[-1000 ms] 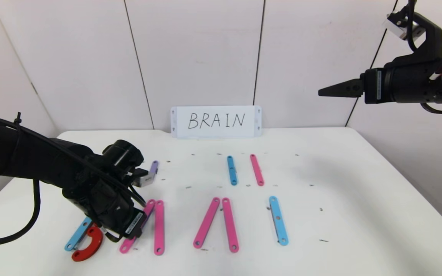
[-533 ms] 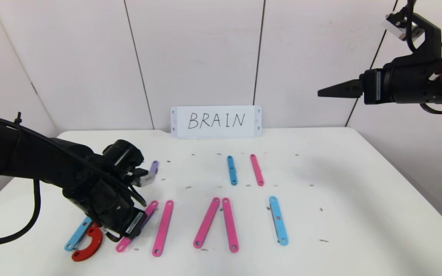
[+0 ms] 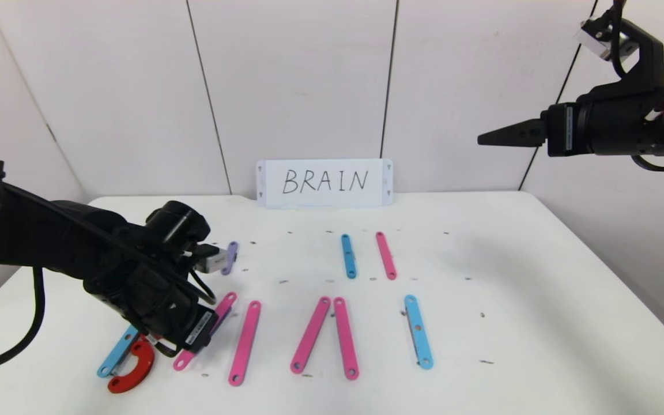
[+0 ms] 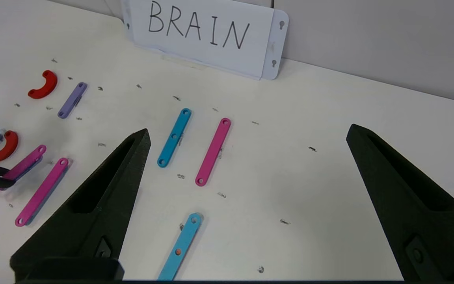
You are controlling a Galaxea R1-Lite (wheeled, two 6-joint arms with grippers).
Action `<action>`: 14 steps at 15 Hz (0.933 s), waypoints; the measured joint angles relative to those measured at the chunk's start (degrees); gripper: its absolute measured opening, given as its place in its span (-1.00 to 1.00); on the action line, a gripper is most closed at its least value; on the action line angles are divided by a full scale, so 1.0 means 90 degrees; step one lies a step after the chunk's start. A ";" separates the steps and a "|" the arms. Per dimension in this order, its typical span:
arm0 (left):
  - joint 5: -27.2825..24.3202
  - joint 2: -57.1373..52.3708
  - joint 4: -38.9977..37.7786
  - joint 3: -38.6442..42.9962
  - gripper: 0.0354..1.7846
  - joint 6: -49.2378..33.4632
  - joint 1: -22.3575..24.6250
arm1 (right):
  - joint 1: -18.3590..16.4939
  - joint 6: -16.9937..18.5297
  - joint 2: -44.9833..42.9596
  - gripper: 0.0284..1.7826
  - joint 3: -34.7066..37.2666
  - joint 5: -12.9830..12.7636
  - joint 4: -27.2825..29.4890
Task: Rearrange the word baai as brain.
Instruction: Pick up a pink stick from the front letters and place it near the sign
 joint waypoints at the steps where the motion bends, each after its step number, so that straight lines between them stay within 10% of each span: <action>1: -0.0005 -0.0125 -0.0003 -0.0012 -0.70 0.0000 0.0000 | -0.0003 0.0000 -0.0009 0.96 0.0000 -0.0003 0.0003; 7: -0.0012 -0.0814 -0.0098 -0.0706 -0.70 -0.0138 -0.0008 | -0.0005 0.0012 -0.0058 0.96 0.0000 0.0042 0.0009; 14: 0.0593 -0.0119 0.1434 -0.3575 -0.70 -0.1466 -0.0146 | -0.0005 0.0012 -0.0095 0.96 0.0022 0.0080 0.0009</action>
